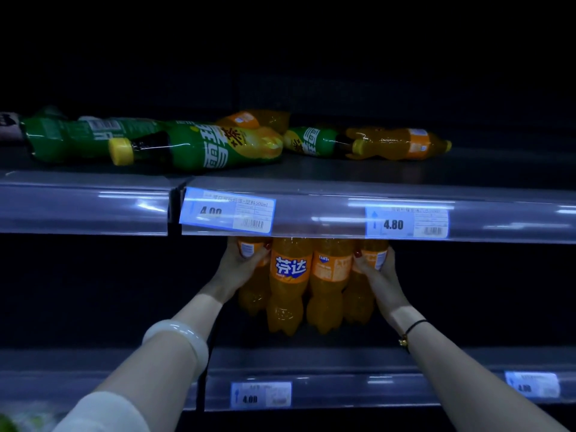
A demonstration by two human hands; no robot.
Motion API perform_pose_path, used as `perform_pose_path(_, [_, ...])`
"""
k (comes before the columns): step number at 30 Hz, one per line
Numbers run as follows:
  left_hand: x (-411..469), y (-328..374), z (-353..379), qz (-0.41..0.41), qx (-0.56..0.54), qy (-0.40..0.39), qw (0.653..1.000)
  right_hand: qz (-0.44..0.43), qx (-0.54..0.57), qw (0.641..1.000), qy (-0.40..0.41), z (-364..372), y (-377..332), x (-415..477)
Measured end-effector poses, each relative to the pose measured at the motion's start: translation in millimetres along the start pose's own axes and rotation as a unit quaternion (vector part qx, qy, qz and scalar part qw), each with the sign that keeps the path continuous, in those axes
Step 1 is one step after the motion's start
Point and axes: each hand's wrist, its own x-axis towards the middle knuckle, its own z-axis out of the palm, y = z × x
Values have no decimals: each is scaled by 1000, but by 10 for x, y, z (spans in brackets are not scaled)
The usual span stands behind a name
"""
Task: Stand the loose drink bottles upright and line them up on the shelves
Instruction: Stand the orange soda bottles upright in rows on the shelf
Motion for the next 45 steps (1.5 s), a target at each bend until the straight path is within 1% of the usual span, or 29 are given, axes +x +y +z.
perform_pose_path(3, [-22,-21,-7,-6,-9,10,1000,15,-31,999,9,-33,48,-43])
perform_pose_path(5, [-64,-49,-13,-5,-6,43,999,25,-63,997,31,-64,59,-95])
perform_pose_path(8, [-197,-42,-22,2,24,113,993,15,-105,993,54,-88,67,-191])
perform_pose_path(11, [-394,31,19,9,45,150,988,-6,-156,985,69,-90,28,-316])
perform_pose_path(14, [-689,142,74,84,50,163,982,-51,-214,972,86,-84,-51,-514])
perform_pose_path(16, [-931,211,113,129,83,167,974,-98,-275,951,101,-70,-186,-751])
perform_pose_path(18, [-1196,333,184,155,93,144,973,-151,-285,944,66,-38,-340,-1012])
perform_pose_path(20, [-1454,536,275,187,91,116,971,-199,-275,941,-6,28,-527,-1257])
perform_pose_path(23, [-1717,964,328,248,98,114,957,-258,-271,924,-78,146,-922,-1489])
perform_pose_path(25, [-1770,1313,298,289,91,125,945,-277,-240,926,-92,237,-1264,-1541])
perform_pose_path(26, [-1761,1495,270,296,81,129,943,-279,-222,930,-88,273,-1441,-1530])
perform_pose_path(29, [-1574,1941,161,269,79,124,952,-264,-192,943,-66,360,-1947,-1384])
perform_pose_path(31, [-1308,2121,27,239,131,135,953,-246,-187,949,-59,421,-2201,-1204])
perform_pose_path(32, [-1153,2183,-66,220,185,156,945,-235,-191,951,-60,465,-2282,-1093])
perform_pose_path(33, [-1011,2239,-175,192,256,180,930,-223,-202,951,-66,517,-2349,-987])
perform_pose_path(35, [-769,2330,-417,107,398,216,885,-204,-227,949,-80,640,-2426,-768])
perform_pose_path(37, [-577,2401,-641,0,490,197,849,-186,-255,944,-93,775,-2466,-544])
perform_pose_path(39, [-435,2434,-770,-75,539,151,825,-163,-288,938,-102,877,-2469,-335])
perform_pose_path(40, [-346,2449,-789,-77,555,133,818,-148,-303,936,-102,910,-2455,-210])
perform_pose_path(42, [-133,2483,-734,-38,568,114,814,-111,-336,930,-96,919,-2410,34])
perform_pose_path(43, [0,2502,-672,-9,564,107,819,-89,-356,926,-88,890,-2391,154])
perform_pose_path(45, [231,2565,-535,37,534,88,840,-54,-399,913,-62,777,-2374,367])
